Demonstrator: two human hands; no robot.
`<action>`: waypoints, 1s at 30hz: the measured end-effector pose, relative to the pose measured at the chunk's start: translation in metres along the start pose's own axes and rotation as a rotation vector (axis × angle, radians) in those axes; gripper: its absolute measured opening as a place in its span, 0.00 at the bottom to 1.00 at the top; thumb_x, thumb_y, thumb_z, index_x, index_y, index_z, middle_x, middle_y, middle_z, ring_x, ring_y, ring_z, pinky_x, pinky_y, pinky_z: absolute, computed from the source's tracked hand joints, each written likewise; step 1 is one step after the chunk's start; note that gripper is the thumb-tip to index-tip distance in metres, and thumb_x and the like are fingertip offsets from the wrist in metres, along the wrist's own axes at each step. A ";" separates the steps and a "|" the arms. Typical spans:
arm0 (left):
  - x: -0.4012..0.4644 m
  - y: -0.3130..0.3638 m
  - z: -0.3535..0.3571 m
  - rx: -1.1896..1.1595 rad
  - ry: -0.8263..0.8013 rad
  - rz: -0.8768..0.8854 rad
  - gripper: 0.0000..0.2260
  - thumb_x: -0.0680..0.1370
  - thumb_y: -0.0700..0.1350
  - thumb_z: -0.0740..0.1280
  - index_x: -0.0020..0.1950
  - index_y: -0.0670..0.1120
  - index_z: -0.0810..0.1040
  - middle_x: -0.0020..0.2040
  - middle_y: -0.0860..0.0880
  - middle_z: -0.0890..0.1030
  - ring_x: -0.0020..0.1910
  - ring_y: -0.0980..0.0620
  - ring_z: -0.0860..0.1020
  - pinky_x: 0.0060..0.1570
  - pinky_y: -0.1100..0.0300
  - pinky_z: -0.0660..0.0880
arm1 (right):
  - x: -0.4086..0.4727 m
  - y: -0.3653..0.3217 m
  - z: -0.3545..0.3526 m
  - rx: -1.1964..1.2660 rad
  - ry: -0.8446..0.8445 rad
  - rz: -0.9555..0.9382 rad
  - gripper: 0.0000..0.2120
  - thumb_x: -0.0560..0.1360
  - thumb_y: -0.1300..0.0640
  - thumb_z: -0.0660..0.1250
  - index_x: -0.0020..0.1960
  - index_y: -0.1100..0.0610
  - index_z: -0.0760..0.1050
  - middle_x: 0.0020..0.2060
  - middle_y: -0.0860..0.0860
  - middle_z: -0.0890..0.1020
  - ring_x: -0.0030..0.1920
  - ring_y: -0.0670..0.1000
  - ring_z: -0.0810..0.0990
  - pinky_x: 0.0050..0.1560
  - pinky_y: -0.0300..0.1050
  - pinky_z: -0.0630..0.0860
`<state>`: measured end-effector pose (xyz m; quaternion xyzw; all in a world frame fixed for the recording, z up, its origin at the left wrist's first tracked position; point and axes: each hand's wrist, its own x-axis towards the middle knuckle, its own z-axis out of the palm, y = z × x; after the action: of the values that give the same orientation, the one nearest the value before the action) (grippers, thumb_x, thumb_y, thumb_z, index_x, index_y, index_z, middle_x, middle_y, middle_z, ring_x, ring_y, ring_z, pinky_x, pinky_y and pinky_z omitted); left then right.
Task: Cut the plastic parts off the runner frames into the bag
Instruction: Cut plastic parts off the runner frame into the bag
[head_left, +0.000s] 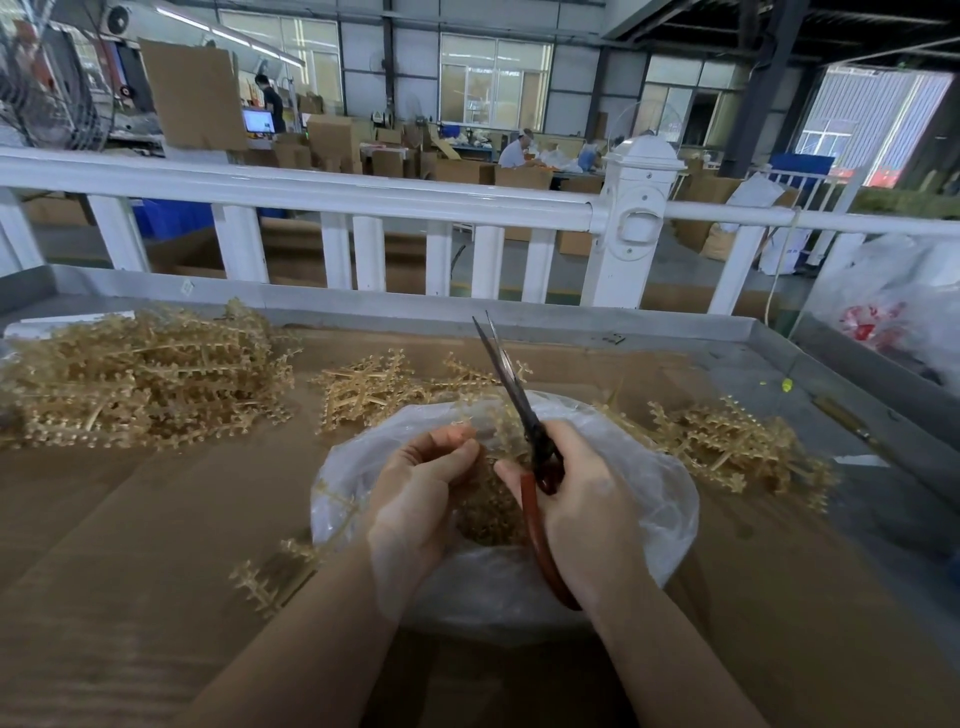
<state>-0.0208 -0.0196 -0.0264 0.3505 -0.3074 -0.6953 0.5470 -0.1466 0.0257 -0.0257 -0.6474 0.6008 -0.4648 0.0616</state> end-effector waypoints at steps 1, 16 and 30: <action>-0.002 0.001 0.002 0.011 -0.027 0.018 0.06 0.75 0.31 0.64 0.42 0.39 0.77 0.34 0.44 0.82 0.31 0.50 0.82 0.30 0.62 0.78 | 0.002 -0.003 0.000 0.045 -0.013 0.005 0.09 0.73 0.49 0.70 0.51 0.49 0.75 0.39 0.43 0.80 0.43 0.40 0.78 0.43 0.32 0.72; 0.001 0.011 0.006 0.147 0.067 0.175 0.12 0.73 0.37 0.68 0.54 0.49 0.78 0.52 0.52 0.81 0.57 0.52 0.77 0.62 0.58 0.70 | 0.027 -0.012 -0.018 0.738 0.041 0.360 0.11 0.72 0.68 0.69 0.49 0.55 0.77 0.35 0.52 0.84 0.34 0.47 0.83 0.29 0.36 0.76; 0.000 0.028 -0.002 0.423 -0.126 -0.117 0.15 0.60 0.46 0.74 0.44 0.42 0.83 0.40 0.47 0.85 0.37 0.53 0.82 0.40 0.59 0.76 | 0.021 -0.007 -0.023 0.690 -0.025 0.439 0.12 0.70 0.71 0.69 0.49 0.59 0.76 0.38 0.61 0.82 0.30 0.47 0.81 0.26 0.37 0.75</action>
<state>-0.0037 -0.0253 -0.0043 0.4307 -0.4589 -0.6664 0.3998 -0.1606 0.0207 0.0027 -0.4508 0.5329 -0.6069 0.3802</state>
